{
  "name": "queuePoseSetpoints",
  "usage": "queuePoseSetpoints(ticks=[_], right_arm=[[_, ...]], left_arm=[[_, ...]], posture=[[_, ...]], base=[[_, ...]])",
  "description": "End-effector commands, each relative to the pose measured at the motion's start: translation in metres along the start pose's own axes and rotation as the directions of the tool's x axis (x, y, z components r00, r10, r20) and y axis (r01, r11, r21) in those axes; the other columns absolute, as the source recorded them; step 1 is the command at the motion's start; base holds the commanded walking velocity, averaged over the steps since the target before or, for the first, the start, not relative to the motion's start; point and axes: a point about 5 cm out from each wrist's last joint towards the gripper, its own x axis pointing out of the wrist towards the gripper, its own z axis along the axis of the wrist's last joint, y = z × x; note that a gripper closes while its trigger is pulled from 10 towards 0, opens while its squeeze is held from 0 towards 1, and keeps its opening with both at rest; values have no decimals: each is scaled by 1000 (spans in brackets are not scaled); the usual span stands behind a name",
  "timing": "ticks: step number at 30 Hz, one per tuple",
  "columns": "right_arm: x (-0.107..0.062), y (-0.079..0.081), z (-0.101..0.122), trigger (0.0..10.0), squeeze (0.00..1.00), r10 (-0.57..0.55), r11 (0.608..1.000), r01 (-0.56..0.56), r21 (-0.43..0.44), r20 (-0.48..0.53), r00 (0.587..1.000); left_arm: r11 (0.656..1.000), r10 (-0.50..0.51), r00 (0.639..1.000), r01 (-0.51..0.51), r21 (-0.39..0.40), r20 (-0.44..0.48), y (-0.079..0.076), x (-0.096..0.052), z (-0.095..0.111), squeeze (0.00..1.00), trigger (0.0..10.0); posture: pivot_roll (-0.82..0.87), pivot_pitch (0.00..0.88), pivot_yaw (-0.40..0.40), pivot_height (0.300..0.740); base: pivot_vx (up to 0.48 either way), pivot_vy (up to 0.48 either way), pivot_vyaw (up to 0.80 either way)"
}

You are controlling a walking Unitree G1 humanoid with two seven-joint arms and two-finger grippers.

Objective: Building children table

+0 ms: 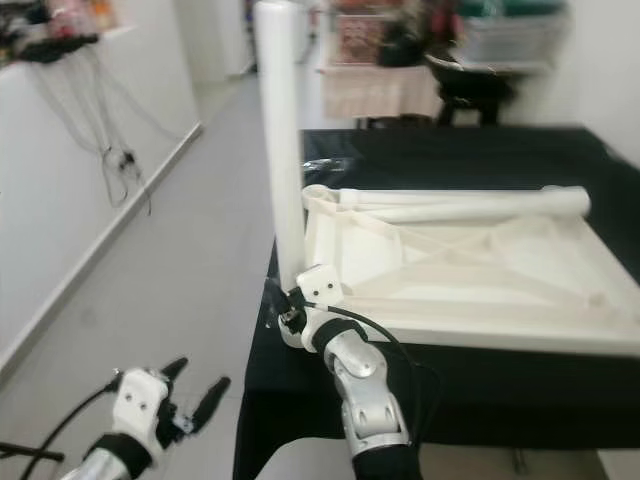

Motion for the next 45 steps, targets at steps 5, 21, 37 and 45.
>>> queuePoseSetpoints(ticks=[5, 21, 37, 45], right_arm=[[8, -11, -10, 10000, 1000, 31, 999, -32, -8, -71, 997], [42, -10, 46, 10000, 0, 727, 687, -727, -28, 8, 687], [51, -21, 44, 0, 0, 756, 652, -751, 104, -20, 654], [39, -37, 28, 0, 0, 694, 718, -695, 12, -71, 716]], left_arm=[[1000, 1, 1000, -2, -14, -20, 1, -1, -5, 0, 10000], [1000, 10, 1000, -10, -21, -10, -1, 1, -4, 0, 10000], [1000, 5, 1000, -5, -25, -12, -3, 0, -4, 0, 10000], [1000, 5, 1000, -6, -28, -9, -4, -2, -3, 0, 10000]], posture=[[-49, 0, 43, 740], [-3, 0, 24, 740], [-5, 0, 26, 740], [-2, 0, 15, 740]], base=[[0, 0, 0], [0, 0, 0], [0, 0, 0], [0, 0, 0]])
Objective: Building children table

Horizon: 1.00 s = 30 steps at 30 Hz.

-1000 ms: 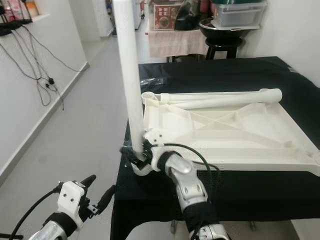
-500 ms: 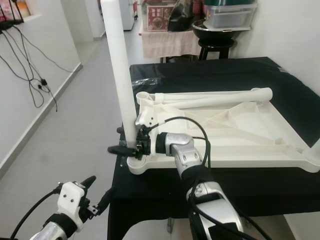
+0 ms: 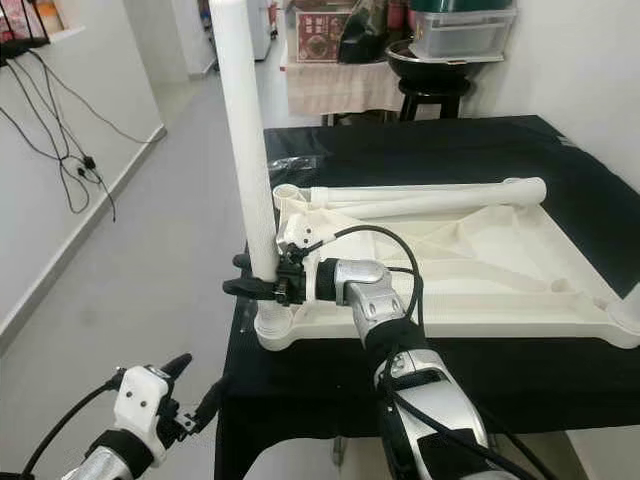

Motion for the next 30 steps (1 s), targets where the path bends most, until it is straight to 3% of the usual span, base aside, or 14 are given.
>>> queuePoseSetpoints(ticks=[1, 2, 4, 5, 7, 15, 16, 17, 21, 22, 23, 27, 28, 30], right_arm=[[-5, 4, -18, 0, 0, -22, 1000, 23, 16, -64, 998], [-5, 4, -18, 0, 0, -22, 1000, 23, 16, -64, 998], [-13, 36, -57, 0, 0, -603, 784, 617, 72, -148, 784], [-18, 54, -64, 0, 0, -710, 683, 728, 57, -182, 680], [-25, 60, -65, 0, 0, -774, 612, 791, 22, -191, 604], [-23, 51, -62, 0, 0, -755, 643, 766, -7, -176, 632], [-20, 49, -62, 8510, 0, -746, 655, 755, -13, -173, 643], [-18, 48, -59, 10000, 0, -736, 665, 747, -1, -172, 655], [-16, 46, -55, 10000, 0, -727, 673, 739, 23, -161, 667], [-14, 44, -46, 10000, 1000, -707, 697, 716, 30, -137, 694], [-14, 44, -46, 10000, 1000, -707, 697, 716, 30, -137, 694], [-4, 22, -5, 10000, 1000, -437, 900, 436, 20, 44, 899], [-4, 16, 1, 10000, 0, -347, 938, 348, -3, 49, 937], [-4, 16, 1, 10000, 0, -347, 938, 348, -3, 49, 937]], left_arm=[[1000, 4, 1000, -4, -6, -5, 0, -1, 0, 0, 10000], [1000, 4, 1000, -4, -6, -5, 0, -1, 0, 0, 10000], [1000, 8, 1000, -8, -7, -8, 3, -6, 0, 0, 10000], [1000, 6, 1000, -6, -6, -12, 4, -7, 0, 0, 10000], [1000, 0, 1000, 0, -5, -15, 4, -6, 0, 0, 10000], [1000, -1, 1000, 1, -7, -15, 4, -5, 0, 0, 10000], [1000, 3, 1000, -3, -6, -13, 4, -4, 0, 0, 10000], [1000, 5, 1000, -5, -6, -11, 4, -4, 0, 0, 10000], [1000, 6, 1000, -6, -5, -10, 4, -3, 0, 0, 10000], [1000, 5, 1000, -5, -6, -10, 4, -3, 0, 0, 10000], [1000, 5, 1000, -5, -6, -10, 4, -3, 0, 0, 10000], [1000, -1, 1000, 1, -9, -9, 3, 1, 0, 0, 10000], [1000, -1, 1000, 1, -8, -8, 3, 2, 0, 0, 10000], [1000, -1, 1000, 1, -8, -8, 3, 2, 0, 0, 10000]], posture=[[-2, 0, 15, 740], [-2, 0, 15, 740], [-8, 0, 12, 740], [-32, 0, 31, 740], [-30, 0, 32, 740], [-20, 0, 25, 740], [-16, 0, 21, 740], [-15, 0, 21, 740], [-14, 0, 21, 740], [-14, 0, 21, 740], [-14, 0, 21, 740], [-1, 0, 18, 740], [3, 0, 18, 740], [3, 0, 18, 740]], base=[[0, 0, 0], [0, 0, 0], [0, 0, 0], [0, 0, 0], [0, 0, 0], [0, 0, 0], [0, 0, 0], [0, 0, 0], [0, 0, 0], [0, 0, 0], [0, 0, 0], [0, 0, 0], [0, 0, 0], [0, 0, 0]])
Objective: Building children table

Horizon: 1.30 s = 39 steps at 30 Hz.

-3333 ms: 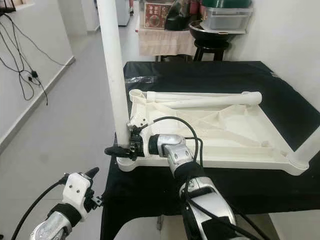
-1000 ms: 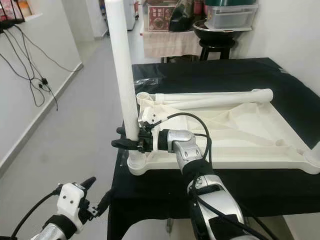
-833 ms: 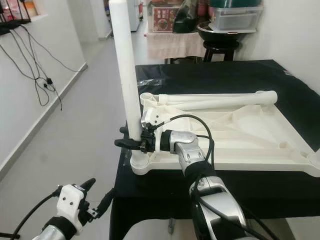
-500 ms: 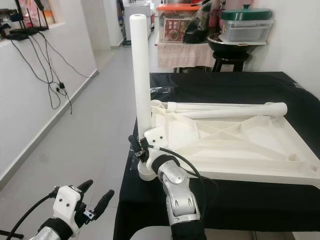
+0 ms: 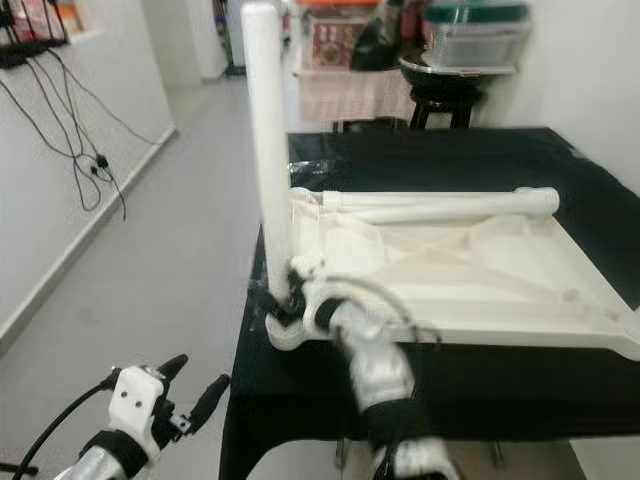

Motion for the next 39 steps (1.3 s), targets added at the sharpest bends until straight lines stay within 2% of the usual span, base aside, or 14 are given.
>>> queuePoseSetpoints(ticks=[1, 5, 11, 12, 13, 14, 19, 28, 29, 31, 32, 33, 35, 39], right_arm=[[0, 1, -7, 10000, 0, 78, 997, -78, 22, -12, 997], [3, -7, -10, 10000, 0, 225, 974, -225, 12, -79, 971], [7, -13, -13, 10000, 0, 269, 963, -269, 15, -140, 953], [9, -16, -13, 7843, 0, 265, 964, -261, 48, -141, 954], [9, -16, -13, 7843, 0, 265, 964, -261, 48, -141, 954], [11, -18, -13, 0, 0, 259, 964, -248, 91, -140, 956], [3, -18, -29, 0, 0, 293, 946, -263, 188, -150, 944], [-15, -20, -49, 0, 0, 267, 950, -230, 213, -163, 950], [-18, -21, -59, 0, 0, 188, 970, -144, 196, -225, 956], [-20, -26, -79, 0, 0, -207, 966, 249, 67, -373, 904], [-20, -26, -79, 0, 0, -207, 966, 249, 67, -373, 904], [-16, -9, -84, 0, 0, -380, 874, 457, 168, -352, 856], [-22, 21, -80, 0, 0, -487, 815, 552, 178, -309, 817], [-28, 21, -79, 0, 0, -504, 813, 564, 143, -313, 805]], left_arm=[[1000, 6, 1000, -7, -12, -19, 0, -1, -3, 0, 10000], [1000, 5, 1000, -5, -10, -18, 0, 0, -3, 0, 10000], [1000, 1, 1000, -1, -9, -17, -1, 0, -3, 0, 10000], [1000, -6, 1000, 6, 7, -6, -2, -1, -2, 0, 10000], [1000, -6, 1000, 6, 7, -6, -2, -1, -2, 0, 10000], [1000, -11, 1000, 10, 21, 22, -3, -2, 1, 0, 10000], [998, -35, 992, 27, 60, 123, -7, -3, 13, 0, 10000], [998, -51, 987, 46, 38, 153, -9, -2, 17, 0, 10000], [998, -52, 987, 48, 28, 155, -10, -3, 17, 0, 10000], [999, -50, 987, 48, 15, 153, -9, -6, 16, 0, 10000], [999, -50, 987, 48, 15, 153, -9, -6, 16, 0, 10000], [999, -44, 987, 44, 2, 153, -8, -9, 16, 0, 10000], [999, -49, 988, 50, 1, 146, -5, -9, 14, 0, 10000], [998, -61, 989, 62, -6, 138, -5, -8, 13, 0, 10000]], posture=[[3, 0, 18, 740], [18, 0, 17, 740], [31, 0, 12, 740], [41, 0, 11, 740], [41, 0, 11, 740], [42, 0, 10, 740], [36, 0, 10, 740], [23, 0, 7, 740], [31, 0, -13, 740], [41, 0, -21, 740], [41, 0, -21, 740], [21, 0, -4, 740], [-2, 0, 17, 740], [0, 0, 15, 740]], base=[[0, 0, 0], [0, 0, 0], [0, 0, 0], [0, 0, 0], [0, 0, 0], [0, 0, 0], [0, 0, 0], [0, 0, 0], [0, 0, 0], [0, 0, 0], [0, 0, 0], [0, 0, 0], [0, 0, 0], [0, 0, 0]])
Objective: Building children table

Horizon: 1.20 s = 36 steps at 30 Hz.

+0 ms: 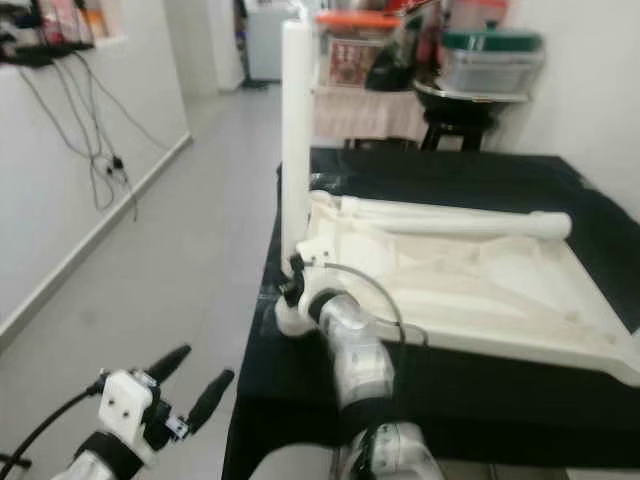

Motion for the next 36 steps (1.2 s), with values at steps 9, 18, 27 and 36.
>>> queuePoseSetpoints(ticks=[9, 18, 27, 36], right_arm=[[10, -18, 1, 10000, 1000, 47, 999, -48, -6, -75, 996], [9, -17, 63, 10000, 710, 511, 859, -503, -93, 154, 845], [10, -40, 48, 10000, 0, 690, 705, -692, -156, -77, 720], [25, -33, 59, 1176, 0, 778, 620, -779, -95, -51, 626]], left_arm=[[1000, -8, 1000, 8, -26, -12, 3, 2, -3, 0, 10000], [999, -9, 1000, 9, -31, -13, 3, 5, -4, 0, 10000], [1000, -7, 1000, 7, -28, -15, 4, 7, -5, 0, 10000], [1000, -4, 1000, 4, -19, -20, 4, 10, -7, 0, 10000]], posture=[[7, 0, 3, 740], [14, 0, 1, 740], [38, 0, -14, 740], [45, 0, -11, 740]], base=[[0, 0, 0], [0, 0, 0], [0, 0, 0], [0, 0, 0]])
